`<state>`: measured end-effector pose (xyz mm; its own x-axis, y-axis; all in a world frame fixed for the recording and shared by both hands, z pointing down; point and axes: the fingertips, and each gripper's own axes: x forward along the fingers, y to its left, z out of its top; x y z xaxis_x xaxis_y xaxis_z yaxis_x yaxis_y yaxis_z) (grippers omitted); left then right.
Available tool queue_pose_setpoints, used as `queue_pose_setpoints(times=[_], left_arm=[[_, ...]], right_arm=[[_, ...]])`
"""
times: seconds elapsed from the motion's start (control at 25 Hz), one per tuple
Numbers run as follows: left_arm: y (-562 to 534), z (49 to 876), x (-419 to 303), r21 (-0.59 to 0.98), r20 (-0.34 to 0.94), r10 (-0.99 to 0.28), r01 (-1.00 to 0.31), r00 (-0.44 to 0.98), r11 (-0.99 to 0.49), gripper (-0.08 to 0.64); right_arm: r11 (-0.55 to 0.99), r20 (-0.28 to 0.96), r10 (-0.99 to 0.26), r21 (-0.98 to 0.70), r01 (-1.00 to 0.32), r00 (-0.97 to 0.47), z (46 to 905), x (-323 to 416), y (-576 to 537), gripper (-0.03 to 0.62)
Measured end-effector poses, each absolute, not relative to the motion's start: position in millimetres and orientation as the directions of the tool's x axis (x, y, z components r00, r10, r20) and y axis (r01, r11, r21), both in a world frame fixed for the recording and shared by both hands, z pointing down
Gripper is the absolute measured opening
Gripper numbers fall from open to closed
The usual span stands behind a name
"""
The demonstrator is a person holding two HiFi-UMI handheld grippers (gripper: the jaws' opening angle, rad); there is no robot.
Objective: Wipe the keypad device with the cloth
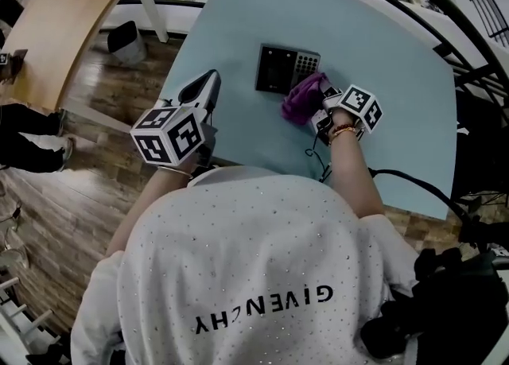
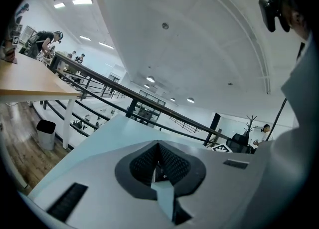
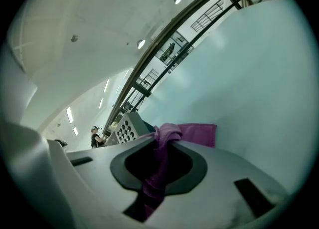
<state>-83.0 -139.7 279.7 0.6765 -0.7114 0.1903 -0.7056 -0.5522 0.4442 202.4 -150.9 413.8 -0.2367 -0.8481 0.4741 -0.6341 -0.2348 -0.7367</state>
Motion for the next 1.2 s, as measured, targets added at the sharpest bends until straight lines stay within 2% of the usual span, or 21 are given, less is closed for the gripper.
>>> queue_pose_setpoints(times=[0.2,0.4,0.64,0.76,0.84,1.0,1.2], left_arm=[[-126,273,-72,0.454,0.196,-0.699,-0.696,0.688,-0.557,0.000],[-122,294,-62,0.468,0.220,-0.689,-0.694,0.691,-0.547,0.000],[-119,310,-61,0.482,0.249,-0.671,-0.691,0.698,-0.539,0.000],[-129,308,-60,0.467,0.247,-0.666,-0.688,0.704,-0.555,0.000],[-139,310,-58,0.444,0.246,-0.659,-0.687,0.711,-0.576,0.000],[-169,319,-57,0.467,0.248,-0.626,-0.657,0.740,-0.592,0.000],[-201,330,-76,0.430,0.339,-0.612,-0.696,0.715,-0.575,0.000]], right_arm=[[-0.194,0.591,-0.769,-0.577,-0.793,-0.242,418,200,-127,0.041],[-0.132,0.644,-0.737,-0.435,-0.891,-0.206,434,201,-125,0.041],[-0.010,0.734,-0.678,-0.059,-0.998,-0.037,444,207,-116,0.041],[-0.038,0.746,-0.666,-0.067,-0.997,-0.024,439,208,-115,0.040],[-0.062,0.704,-0.710,-0.072,-0.995,-0.007,419,215,-121,0.040],[-0.091,0.521,-0.851,-0.029,-0.995,0.063,330,236,-160,0.040],[-0.117,0.268,-0.956,0.017,-0.993,0.117,200,226,-200,0.040]])
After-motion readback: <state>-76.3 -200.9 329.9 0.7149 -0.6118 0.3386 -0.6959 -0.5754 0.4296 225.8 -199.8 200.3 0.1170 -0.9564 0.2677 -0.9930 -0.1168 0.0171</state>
